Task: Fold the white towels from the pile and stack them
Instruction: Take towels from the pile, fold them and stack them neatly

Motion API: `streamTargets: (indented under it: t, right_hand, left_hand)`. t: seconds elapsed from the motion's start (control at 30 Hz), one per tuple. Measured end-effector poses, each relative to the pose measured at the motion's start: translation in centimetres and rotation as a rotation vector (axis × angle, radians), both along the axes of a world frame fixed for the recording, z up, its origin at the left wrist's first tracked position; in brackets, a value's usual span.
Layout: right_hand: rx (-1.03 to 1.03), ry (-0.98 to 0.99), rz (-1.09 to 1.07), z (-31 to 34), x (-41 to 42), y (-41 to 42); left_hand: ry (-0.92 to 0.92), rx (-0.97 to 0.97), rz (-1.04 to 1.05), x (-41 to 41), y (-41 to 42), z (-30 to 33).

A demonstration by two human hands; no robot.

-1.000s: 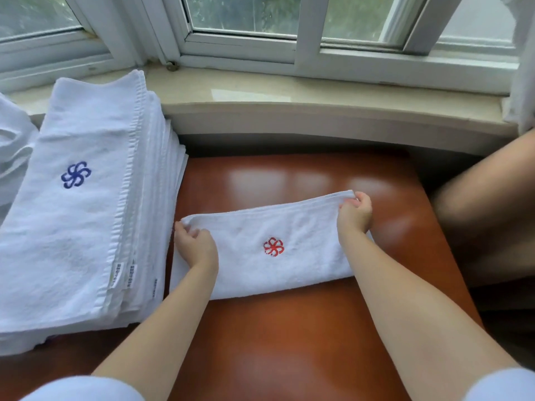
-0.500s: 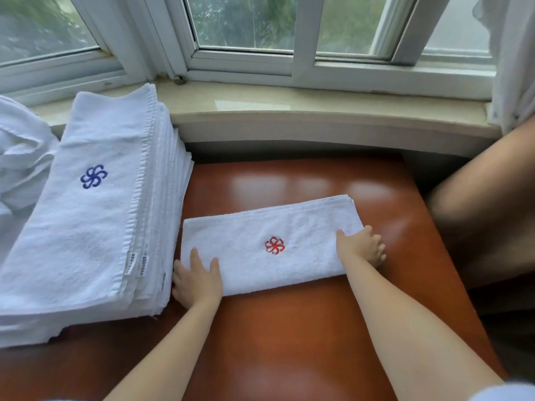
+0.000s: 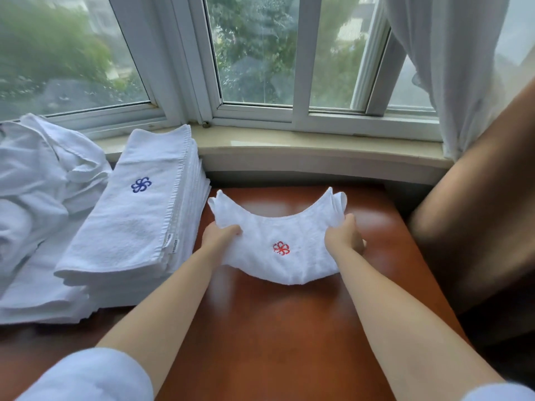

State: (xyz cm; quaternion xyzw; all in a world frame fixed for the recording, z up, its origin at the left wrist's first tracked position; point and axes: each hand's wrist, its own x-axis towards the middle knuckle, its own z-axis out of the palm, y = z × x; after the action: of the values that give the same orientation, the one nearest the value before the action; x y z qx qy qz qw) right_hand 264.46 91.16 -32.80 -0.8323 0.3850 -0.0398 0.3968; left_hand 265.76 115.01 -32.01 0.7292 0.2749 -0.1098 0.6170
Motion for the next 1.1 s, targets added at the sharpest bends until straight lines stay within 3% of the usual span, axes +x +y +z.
streamTargets:
  t: [0.17,0.43,0.77,1.1]
  right_hand:
    - [-0.045,-0.184,0.082,3.7,-0.5,1.3]
    - [-0.121,-0.391,0.231,11.2,2.2,6.6]
    - [-0.204,-0.573,0.372,17.4,4.7,19.6]
    - [-0.263,-0.68,0.518,18.3,8.9,35.1]
  left_hand:
    - [-0.26,-0.036,0.084,-1.0,0.2,4.3]
    - [-0.428,-0.14,0.222,-1.3,5.9,11.5]
    - [-0.539,-0.189,0.407,-1.1,17.3,15.8]
    - [-0.573,-0.325,0.557,-1.7,30.7,16.5]
